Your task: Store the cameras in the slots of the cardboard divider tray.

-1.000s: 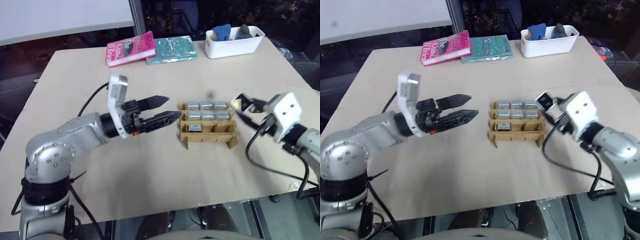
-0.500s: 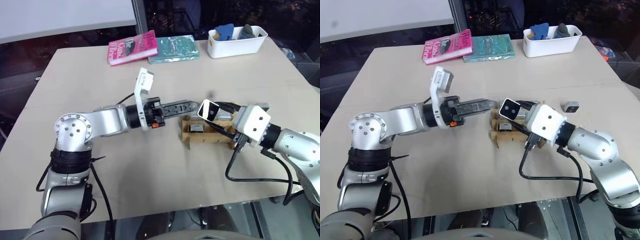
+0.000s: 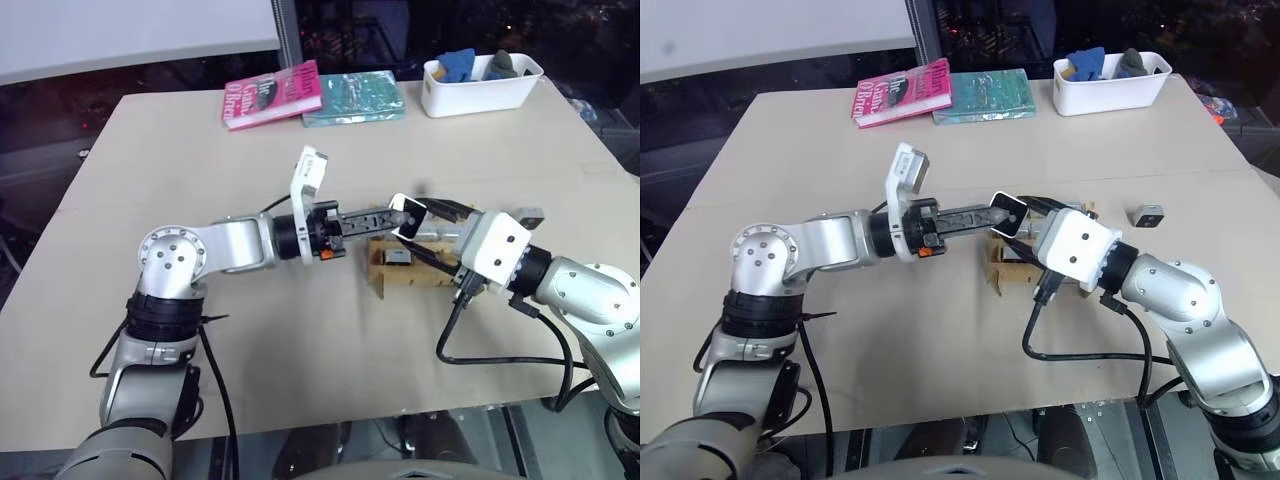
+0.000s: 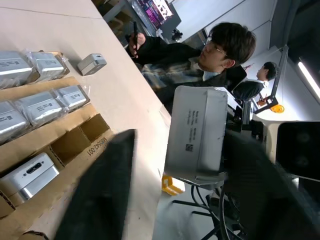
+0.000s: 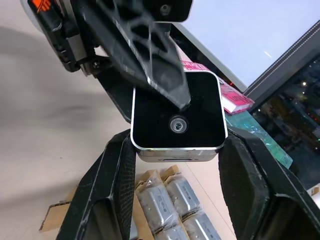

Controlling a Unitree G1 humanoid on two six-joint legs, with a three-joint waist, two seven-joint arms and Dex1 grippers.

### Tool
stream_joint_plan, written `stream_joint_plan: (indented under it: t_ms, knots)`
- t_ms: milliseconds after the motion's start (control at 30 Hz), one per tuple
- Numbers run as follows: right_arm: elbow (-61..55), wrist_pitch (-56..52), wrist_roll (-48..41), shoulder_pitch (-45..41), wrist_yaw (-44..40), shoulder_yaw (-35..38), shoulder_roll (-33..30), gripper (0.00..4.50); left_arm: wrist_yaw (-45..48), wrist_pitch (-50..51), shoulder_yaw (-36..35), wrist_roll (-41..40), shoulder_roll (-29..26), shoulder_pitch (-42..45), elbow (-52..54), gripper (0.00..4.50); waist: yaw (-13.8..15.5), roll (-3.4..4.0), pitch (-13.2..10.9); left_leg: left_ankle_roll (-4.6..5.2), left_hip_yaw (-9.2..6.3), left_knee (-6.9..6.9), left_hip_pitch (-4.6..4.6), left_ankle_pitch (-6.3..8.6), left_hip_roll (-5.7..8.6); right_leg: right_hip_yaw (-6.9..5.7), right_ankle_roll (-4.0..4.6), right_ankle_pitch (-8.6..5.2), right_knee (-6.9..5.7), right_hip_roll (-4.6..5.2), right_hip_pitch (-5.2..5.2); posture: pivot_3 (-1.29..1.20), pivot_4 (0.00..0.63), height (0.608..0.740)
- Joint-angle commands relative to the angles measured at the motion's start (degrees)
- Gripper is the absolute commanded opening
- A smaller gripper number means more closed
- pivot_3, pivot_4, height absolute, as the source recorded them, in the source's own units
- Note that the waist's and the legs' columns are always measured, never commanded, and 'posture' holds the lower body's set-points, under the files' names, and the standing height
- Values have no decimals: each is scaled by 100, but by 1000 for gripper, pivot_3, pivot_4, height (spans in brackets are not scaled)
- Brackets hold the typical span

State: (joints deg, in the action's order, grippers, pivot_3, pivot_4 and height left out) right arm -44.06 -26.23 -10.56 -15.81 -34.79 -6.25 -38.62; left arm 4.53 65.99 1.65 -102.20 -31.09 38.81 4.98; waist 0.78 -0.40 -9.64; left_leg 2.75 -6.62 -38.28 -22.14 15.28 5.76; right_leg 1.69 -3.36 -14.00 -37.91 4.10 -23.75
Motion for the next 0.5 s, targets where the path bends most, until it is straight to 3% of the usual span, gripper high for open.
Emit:
stream_joint_plan:
  t_ms: [33, 67, 200, 267, 333, 500]
  knots:
    - [-343, -124, -284, -89, -25, 148, 94, 1828, 184, 34, -85, 96, 16, 211, -17, 755, -3, 0, 0, 0, 0, 1, 0, 0, -1, 0, 0, 0, 0, -1, -1, 0, 150, 740]
    - [-337, -168, -344, -99, -27, 175, 116, 2836, 228, 48, -92, 138, 27, 235, -40, 731, -2, 1, 0, 0, 0, 1, 0, 0, -1, 1, 0, 0, -1, -1, -1, 0, 150, 740]
    - [-404, -240, -351, 22, -33, 202, 38, 4275, 561, 90, -156, 443, 36, 408, -117, 730, -2, 0, 0, 0, 0, 1, -1, 0, -1, 1, 0, 0, 0, 0, -1, 0, 150, 740]
    - [-503, -362, -195, 310, 152, 363, -15, 4450, 1012, 28, -84, 1029, -18, 578, -146, 730, 3, 0, 0, 0, -1, 1, -2, 0, 0, -2, 0, 0, 0, -1, -1, 0, 150, 740]
    - [-637, -556, -650, 783, 193, 857, 140, 4450, 1717, -133, 171, 1898, -115, 822, -218, 730, 35, -5, 2, 0, -4, 1, -5, 0, 2, -7, 0, 0, 2, -1, 0, 0, 150, 740]
    - [-1049, -673, -1599, 2304, -257, 2442, 133, 4450, 3809, -1412, 1594, 4491, -197, 1301, -398, 730, 77, -3, 3, 1, -4, 2, -11, 0, 9, -9, 0, 0, 11, 0, 1, 0, 150, 740]
